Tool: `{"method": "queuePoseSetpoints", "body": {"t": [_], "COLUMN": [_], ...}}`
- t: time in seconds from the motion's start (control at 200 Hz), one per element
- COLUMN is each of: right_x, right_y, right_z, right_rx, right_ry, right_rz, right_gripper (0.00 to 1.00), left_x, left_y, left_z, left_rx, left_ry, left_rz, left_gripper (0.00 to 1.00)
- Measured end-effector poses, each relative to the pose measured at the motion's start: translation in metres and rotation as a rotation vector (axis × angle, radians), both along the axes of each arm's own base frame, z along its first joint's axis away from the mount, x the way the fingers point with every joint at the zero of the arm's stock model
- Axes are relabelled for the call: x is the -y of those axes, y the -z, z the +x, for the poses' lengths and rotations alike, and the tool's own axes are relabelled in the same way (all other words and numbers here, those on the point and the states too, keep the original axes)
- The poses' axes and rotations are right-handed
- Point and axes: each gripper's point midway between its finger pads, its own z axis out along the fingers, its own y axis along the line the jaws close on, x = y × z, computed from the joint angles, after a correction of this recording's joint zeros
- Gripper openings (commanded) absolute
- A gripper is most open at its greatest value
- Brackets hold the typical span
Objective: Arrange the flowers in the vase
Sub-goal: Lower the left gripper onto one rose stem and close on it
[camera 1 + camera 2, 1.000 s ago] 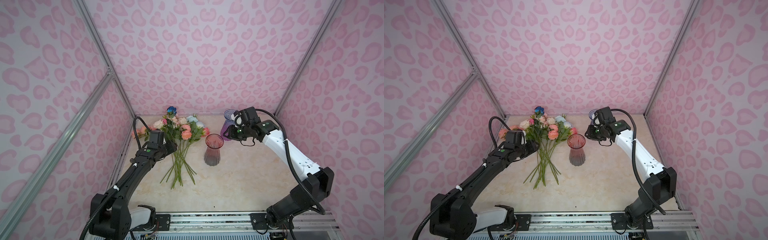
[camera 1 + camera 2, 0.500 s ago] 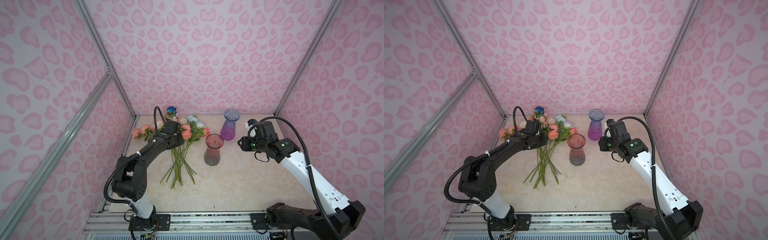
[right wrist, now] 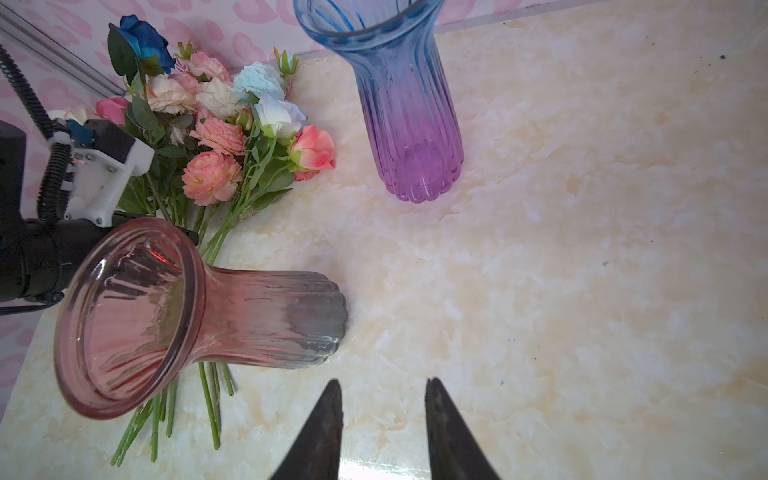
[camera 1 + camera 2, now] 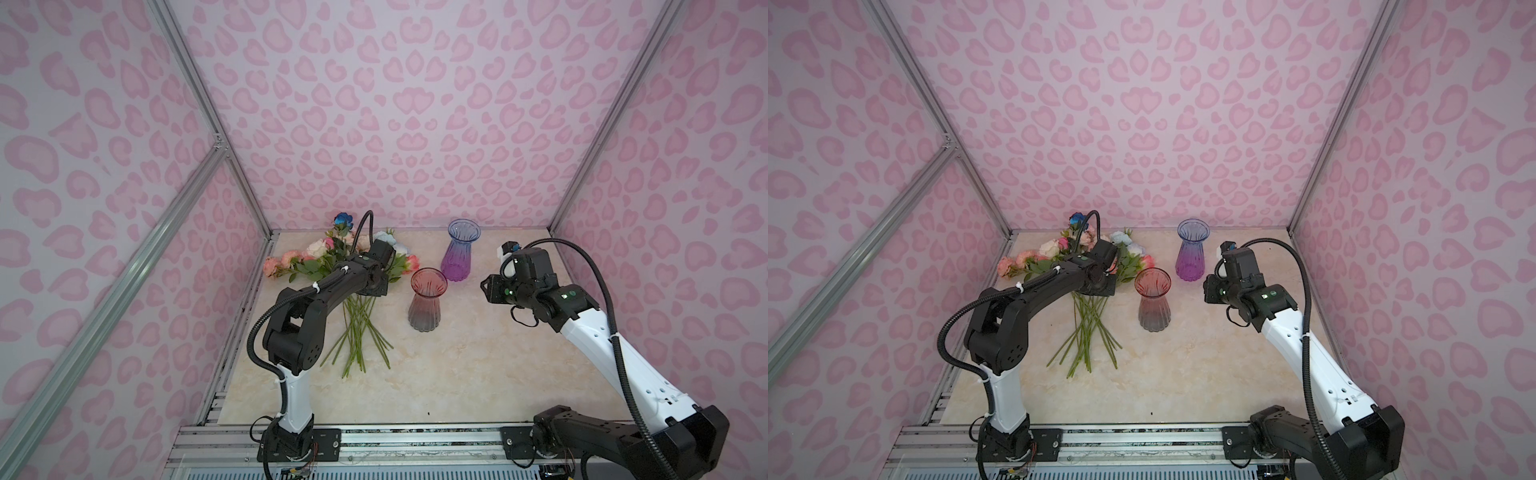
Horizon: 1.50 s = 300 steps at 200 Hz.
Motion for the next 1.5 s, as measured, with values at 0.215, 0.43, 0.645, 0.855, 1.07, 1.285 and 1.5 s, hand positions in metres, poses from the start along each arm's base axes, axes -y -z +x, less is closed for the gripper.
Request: {"method": "queuePoseSetpoints", "body": {"t": [0.215,0.43,0.645,0.855,1.07,1.285,1.5], "right_x": [-0.002,-0.007,-0.008,-0.008,-0.01,-0.009,-0.009], "right_y": [0.005,0.006,0.005,0.005,-0.006,-0.016,-0.018], "right_z": [0.0,0.001,0.001,0.001,-0.002,-0.002,-0.003], "right_rx": [-0.01,-0.01,-0.01,-0.009,0.026,0.06,0.068], "right_ry": [-0.01,-0.019,-0.019,-0.015,-0.021,-0.013,-0.009], "right_rz": [0.011,0.038,0.049,0.056,0.089,0.105,0.113], "right_gripper": [0.35,0.35,0.35,0.35,0.35,0.35,0.35], "left_x": [0.001,-0.002,-0.004,-0.005,-0.006,-0.003,0.008], "left_y": [0.017,0.023,0.021,0.03,0.034,0.017,-0.014], "left_z": [-0.005,-0.004,-0.001,-0.003,-0.003,-0.001,-0.001], "left_rx": [-0.042,-0.047,-0.035,-0.047,-0.043,-0.015,0.031], "left_ry": [0.051,0.054,0.062,0.066,0.064,0.063,0.061], "left_rz": [0.048,0.083,0.101,0.11,0.113,0.089,0.008], "left_gripper": [0.26,0.23,0.21,0.16,0.07,0.03,0.03]}}
